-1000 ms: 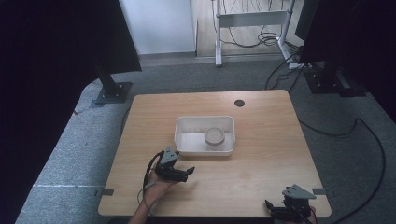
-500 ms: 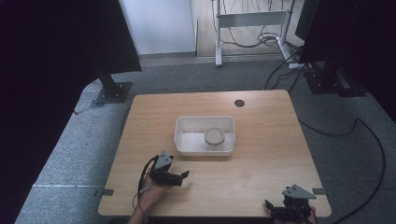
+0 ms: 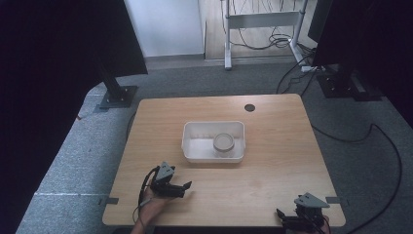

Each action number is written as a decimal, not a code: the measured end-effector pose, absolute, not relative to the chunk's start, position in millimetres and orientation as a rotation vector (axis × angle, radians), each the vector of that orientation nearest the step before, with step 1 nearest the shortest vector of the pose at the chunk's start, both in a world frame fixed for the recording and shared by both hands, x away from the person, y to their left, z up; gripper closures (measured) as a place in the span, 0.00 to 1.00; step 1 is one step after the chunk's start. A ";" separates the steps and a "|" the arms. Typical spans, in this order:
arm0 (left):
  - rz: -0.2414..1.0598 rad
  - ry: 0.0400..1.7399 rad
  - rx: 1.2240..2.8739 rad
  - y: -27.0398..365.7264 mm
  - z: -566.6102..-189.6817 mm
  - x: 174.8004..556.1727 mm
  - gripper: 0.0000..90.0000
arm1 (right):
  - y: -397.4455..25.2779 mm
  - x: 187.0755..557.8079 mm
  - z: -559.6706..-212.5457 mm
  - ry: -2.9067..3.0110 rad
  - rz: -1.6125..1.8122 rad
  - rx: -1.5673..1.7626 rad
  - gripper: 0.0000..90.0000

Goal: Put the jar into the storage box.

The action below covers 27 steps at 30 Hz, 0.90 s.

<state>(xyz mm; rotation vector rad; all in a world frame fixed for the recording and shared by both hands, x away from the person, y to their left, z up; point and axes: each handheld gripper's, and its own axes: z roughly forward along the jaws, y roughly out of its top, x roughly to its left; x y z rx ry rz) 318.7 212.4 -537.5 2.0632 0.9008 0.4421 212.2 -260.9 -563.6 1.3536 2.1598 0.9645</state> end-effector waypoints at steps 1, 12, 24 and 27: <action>0.442 0.902 2.067 213.4 -537.8 318.1 0.07 | -260.8 212.2 -563.6 2.160 0.964 1.354 0.03; 0.449 0.930 2.100 223.9 -542.8 312.8 0.07 | -260.8 212.3 -563.6 2.160 0.964 1.354 0.03; 0.427 0.953 2.160 232.9 -550.0 309.0 0.07 | -260.8 212.3 -563.6 2.160 0.964 1.354 0.03; 0.424 0.960 2.172 234.0 -551.4 308.5 0.07 | -260.8 212.3 -563.6 2.160 0.964 1.354 0.03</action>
